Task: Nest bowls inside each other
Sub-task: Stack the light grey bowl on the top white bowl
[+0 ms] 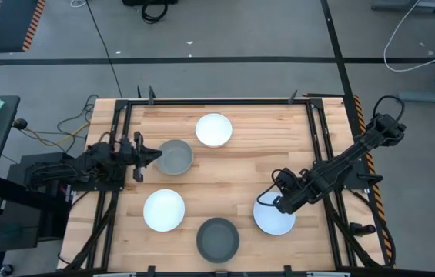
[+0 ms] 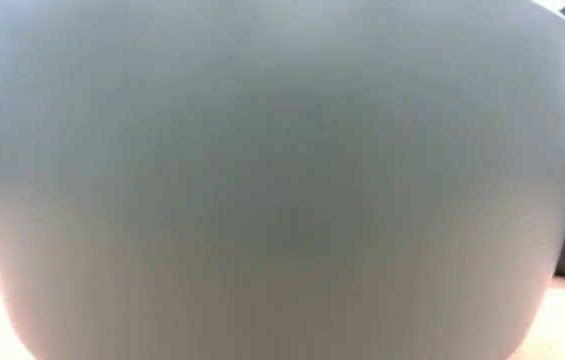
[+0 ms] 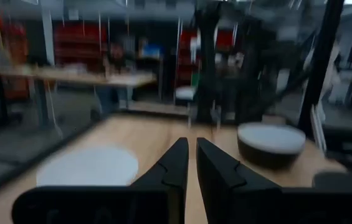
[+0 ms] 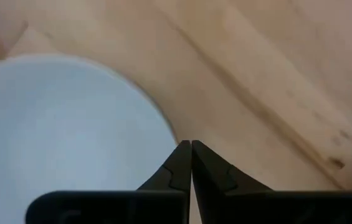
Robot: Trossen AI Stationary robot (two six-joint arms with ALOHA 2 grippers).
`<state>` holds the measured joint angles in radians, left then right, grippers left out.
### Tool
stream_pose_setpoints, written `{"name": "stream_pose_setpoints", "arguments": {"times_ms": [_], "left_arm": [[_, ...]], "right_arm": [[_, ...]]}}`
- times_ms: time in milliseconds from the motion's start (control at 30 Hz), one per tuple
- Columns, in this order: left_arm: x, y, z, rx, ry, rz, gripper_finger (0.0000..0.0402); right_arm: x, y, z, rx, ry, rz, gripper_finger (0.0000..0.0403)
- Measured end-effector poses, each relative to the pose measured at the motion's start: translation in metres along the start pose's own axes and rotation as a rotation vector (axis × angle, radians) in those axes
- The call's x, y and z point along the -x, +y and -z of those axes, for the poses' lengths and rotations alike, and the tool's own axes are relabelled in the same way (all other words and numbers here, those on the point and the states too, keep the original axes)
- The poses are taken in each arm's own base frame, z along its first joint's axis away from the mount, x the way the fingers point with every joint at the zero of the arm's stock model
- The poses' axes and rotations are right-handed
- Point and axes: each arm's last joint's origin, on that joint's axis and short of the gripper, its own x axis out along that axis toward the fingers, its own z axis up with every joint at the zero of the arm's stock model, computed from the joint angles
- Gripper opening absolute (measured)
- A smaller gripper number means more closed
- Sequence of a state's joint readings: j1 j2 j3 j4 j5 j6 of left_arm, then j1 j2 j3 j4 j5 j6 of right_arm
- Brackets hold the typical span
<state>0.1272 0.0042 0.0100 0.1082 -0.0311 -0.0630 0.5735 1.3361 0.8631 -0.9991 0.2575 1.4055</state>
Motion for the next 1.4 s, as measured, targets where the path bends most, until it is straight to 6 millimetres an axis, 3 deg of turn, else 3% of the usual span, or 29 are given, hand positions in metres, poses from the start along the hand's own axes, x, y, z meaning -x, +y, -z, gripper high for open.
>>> {"name": "stream_pose_setpoints", "arguments": {"times_ms": [200, 500, 733, 900, 1133, 1400], "left_arm": [[-0.001, -0.001, -0.017, 0.056, 0.025, -0.013, 0.0029], [-0.014, 0.007, -0.058, 0.144, 0.457, -0.268, 0.0035], [-0.043, 0.017, -0.087, 0.222, 0.797, -0.432, 0.0039], [-0.07, 0.029, -0.084, 0.303, 1.014, -0.473, 0.0036], [-0.107, 0.052, -0.068, 0.387, 1.17, -0.545, 0.0057], [-0.122, 0.071, -0.038, 0.495, 1.336, -0.577, 0.009]], "right_arm": [[-0.002, -0.002, -0.01, 0.004, -0.055, 0.019, 0.0022], [-0.004, -0.004, -0.018, 0.002, -0.066, 0.03, 0.0022], [-0.004, -0.003, -0.019, 0.019, -0.066, 0.027, 0.0022], [-0.004, -0.003, -0.019, 0.051, -0.065, 0.028, 0.0022], [-0.004, -0.003, -0.019, 0.097, -0.066, 0.03, 0.0022], [-0.004, -0.004, -0.019, 0.175, -0.092, 0.043, 0.0022]]}}
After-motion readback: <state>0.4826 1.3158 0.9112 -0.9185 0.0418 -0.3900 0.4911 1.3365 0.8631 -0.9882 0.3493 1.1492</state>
